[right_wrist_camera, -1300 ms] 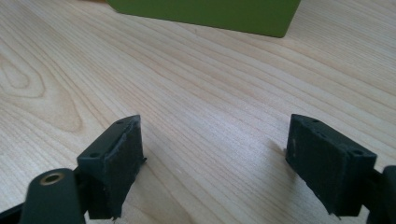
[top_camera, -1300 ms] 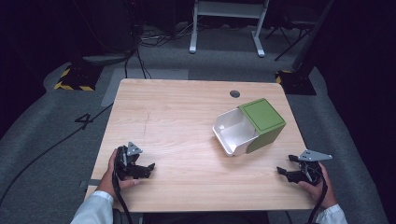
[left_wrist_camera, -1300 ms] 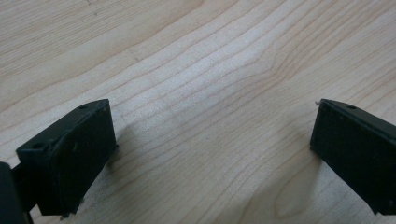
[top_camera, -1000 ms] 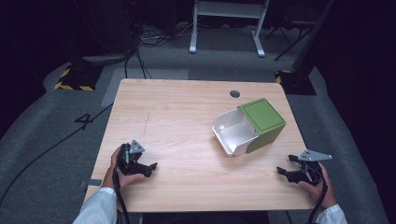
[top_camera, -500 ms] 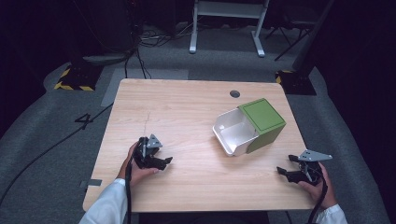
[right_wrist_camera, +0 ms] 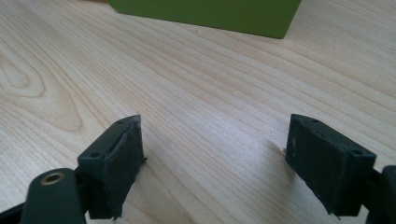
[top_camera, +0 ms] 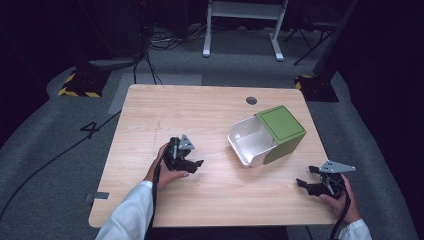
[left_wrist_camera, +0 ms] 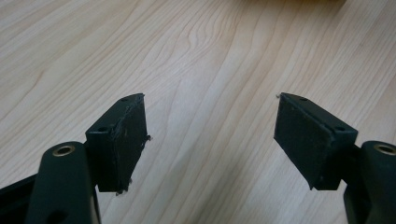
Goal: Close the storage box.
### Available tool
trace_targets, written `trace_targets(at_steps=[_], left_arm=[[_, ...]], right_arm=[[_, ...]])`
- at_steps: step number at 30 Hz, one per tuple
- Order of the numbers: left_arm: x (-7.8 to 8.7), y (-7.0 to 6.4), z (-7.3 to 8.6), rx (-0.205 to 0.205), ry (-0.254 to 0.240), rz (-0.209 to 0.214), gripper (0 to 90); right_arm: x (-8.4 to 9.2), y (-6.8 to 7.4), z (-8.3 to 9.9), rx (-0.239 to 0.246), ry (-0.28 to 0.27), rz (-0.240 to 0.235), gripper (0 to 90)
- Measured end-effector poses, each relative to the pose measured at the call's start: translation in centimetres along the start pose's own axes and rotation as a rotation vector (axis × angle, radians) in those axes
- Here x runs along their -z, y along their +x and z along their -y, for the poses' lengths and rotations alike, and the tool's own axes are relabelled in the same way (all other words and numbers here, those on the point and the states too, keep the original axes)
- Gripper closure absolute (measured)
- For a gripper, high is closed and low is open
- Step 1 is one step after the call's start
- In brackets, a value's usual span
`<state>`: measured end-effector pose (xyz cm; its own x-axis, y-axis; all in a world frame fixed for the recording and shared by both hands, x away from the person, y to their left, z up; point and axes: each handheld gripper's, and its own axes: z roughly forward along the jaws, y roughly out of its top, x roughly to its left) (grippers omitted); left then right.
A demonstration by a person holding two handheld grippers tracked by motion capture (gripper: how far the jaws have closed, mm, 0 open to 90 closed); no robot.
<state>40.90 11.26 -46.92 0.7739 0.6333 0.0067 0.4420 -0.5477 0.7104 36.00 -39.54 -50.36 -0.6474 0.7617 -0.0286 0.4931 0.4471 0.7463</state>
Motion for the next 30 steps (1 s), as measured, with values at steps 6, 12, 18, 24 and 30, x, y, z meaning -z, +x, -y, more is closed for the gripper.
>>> trace_targets(at_steps=[6, 12, 18, 24, 30], left_arm=[[-0.7, -0.4, -1.6, -0.012, -0.028, 0.007, 25.8], [-1.7, -1.2, -3.1, -0.025, -0.057, 0.026, 25.2], [-2.7, -1.7, -4.2, -0.023, -0.049, 0.032, 22.7], [-3.7, -2.4, -5.4, -0.028, -0.071, 0.036, 21.5], [-5.0, -2.9, -6.5, -0.003, -0.073, 0.032, 20.6]], right_arm=[[0.0, 0.0, 0.0, 0.000, 0.000, -0.001, 19.1], [0.0, 0.0, 0.0, 0.000, 0.000, 0.000, 19.1], [0.0, 0.0, 0.0, 0.000, -0.001, 0.001, 19.1], [0.0, 0.0, 0.0, 0.001, 0.000, 0.001, 19.1], [0.0, 0.0, 0.0, 0.000, 0.000, -0.001, 19.1]])
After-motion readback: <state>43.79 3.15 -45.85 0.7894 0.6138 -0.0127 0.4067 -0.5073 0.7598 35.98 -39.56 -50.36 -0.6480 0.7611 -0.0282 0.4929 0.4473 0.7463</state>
